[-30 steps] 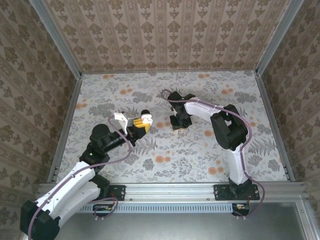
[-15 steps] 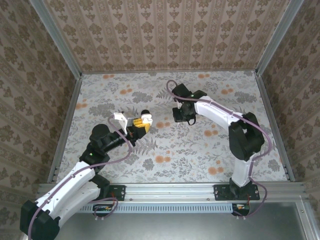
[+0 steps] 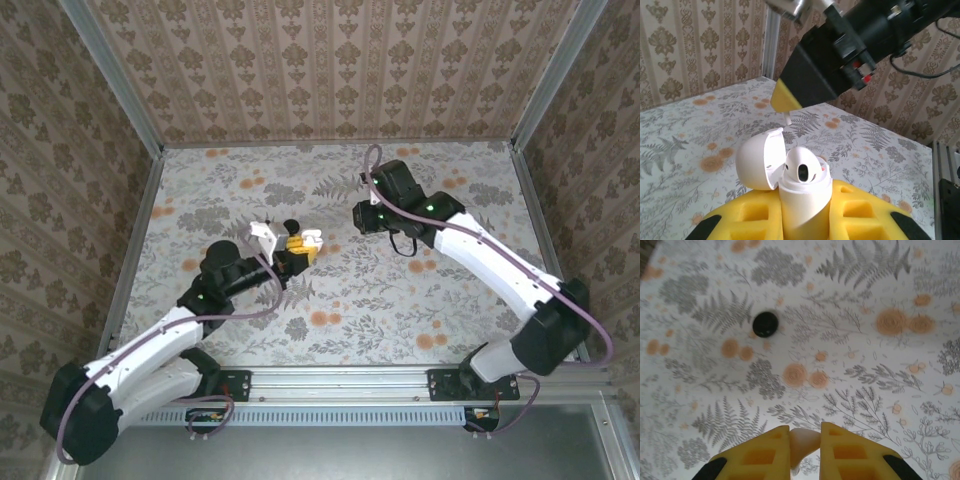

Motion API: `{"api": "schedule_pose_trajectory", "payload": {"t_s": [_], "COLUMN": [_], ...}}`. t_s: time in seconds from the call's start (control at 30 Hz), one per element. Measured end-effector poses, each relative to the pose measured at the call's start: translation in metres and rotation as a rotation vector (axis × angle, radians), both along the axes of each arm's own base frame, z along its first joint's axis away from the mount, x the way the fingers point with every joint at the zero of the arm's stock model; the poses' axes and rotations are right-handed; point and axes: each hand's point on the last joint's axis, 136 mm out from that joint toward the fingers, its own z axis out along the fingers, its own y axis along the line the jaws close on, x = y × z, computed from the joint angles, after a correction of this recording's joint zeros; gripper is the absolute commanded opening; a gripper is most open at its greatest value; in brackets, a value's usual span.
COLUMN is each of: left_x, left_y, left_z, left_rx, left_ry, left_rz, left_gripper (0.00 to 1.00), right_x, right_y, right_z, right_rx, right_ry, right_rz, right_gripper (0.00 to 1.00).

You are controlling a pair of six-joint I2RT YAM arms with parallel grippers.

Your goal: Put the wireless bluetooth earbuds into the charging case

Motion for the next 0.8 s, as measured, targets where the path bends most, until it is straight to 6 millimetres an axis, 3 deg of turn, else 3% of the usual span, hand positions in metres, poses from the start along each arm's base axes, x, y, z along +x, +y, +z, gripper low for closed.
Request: {"api": "schedule_pose_trajectory", "payload": {"t_s": [0.27,0.8], "left_x": [0.009,0.021], "left_y": [-0.025,-0.035], "left_z": [0.014,0.025], "left_rx": [-0.005,-0.05], "left_ry": [-0.066,-0.119], "left_rz": [-0.01,0.054], "left_gripper": [0.0,0.0], "right_x": [-0.017,-0.03], "right_y": [-0.007,0.022], "right_z": [0.053,0.08], "right_rx": [0.141,0.31], "right_ry": [-0.155,-0.256], "right_rz": [-0.017,0.04], "right_gripper": [0.17,0.18]}}
